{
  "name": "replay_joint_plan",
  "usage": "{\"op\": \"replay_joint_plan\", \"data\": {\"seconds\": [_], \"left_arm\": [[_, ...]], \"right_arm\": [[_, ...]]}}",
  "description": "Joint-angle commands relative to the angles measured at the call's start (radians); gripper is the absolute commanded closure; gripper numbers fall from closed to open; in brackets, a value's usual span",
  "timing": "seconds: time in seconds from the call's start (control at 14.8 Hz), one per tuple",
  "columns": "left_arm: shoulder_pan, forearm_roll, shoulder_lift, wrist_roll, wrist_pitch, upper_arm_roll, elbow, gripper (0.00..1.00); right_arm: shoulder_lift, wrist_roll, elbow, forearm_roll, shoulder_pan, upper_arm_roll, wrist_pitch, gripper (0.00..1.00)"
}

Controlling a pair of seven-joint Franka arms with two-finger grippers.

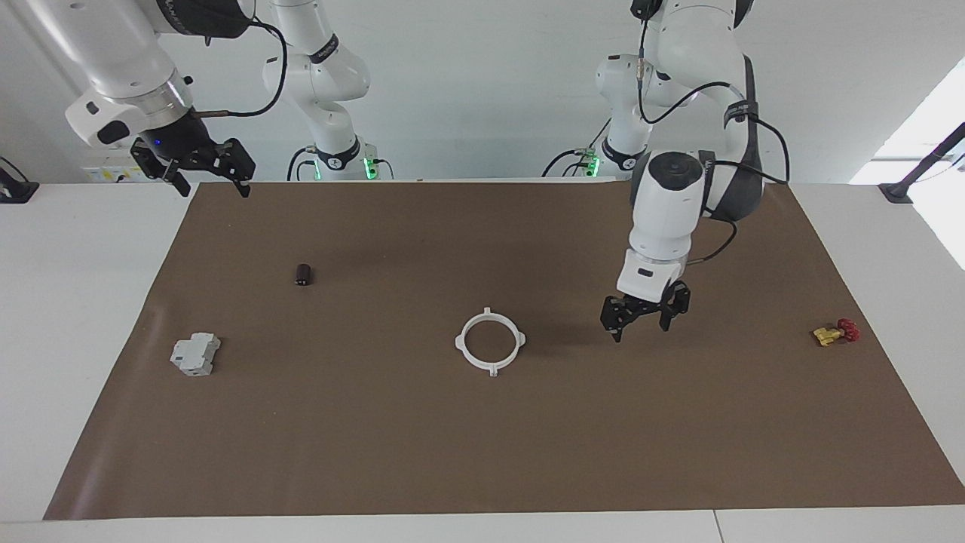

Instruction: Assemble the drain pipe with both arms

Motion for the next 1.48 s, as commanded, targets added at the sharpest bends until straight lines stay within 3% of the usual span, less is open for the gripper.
{"op": "replay_joint_plan", "data": {"seconds": [0.0,0.34,0.67,1.21,1.41], "left_arm": [[0.071,-0.087,-0.051,0.132,-0.061,-0.009,-0.008,0.00],[0.195,-0.151,-0.137,0.379,-0.233,-0.001,0.023,0.00],[0.261,-0.152,-0.227,0.409,-0.375,0.002,0.041,0.00],[0.300,-0.152,-0.232,0.441,-0.653,0.005,0.221,0.00],[0.320,-0.151,-0.236,0.448,-0.698,0.005,0.238,0.00]], "right_arm": [[-0.009,-0.015,-0.010,0.002,-0.008,0.006,0.008,0.00],[-0.009,-0.015,-0.007,0.004,-0.008,0.006,0.008,0.00],[-0.009,-0.014,-0.010,0.002,-0.007,0.006,0.008,0.00],[-0.011,-0.012,-0.012,0.004,-0.005,0.006,0.008,0.00],[-0.011,-0.012,-0.013,0.004,-0.007,0.006,0.007,0.00]]}}
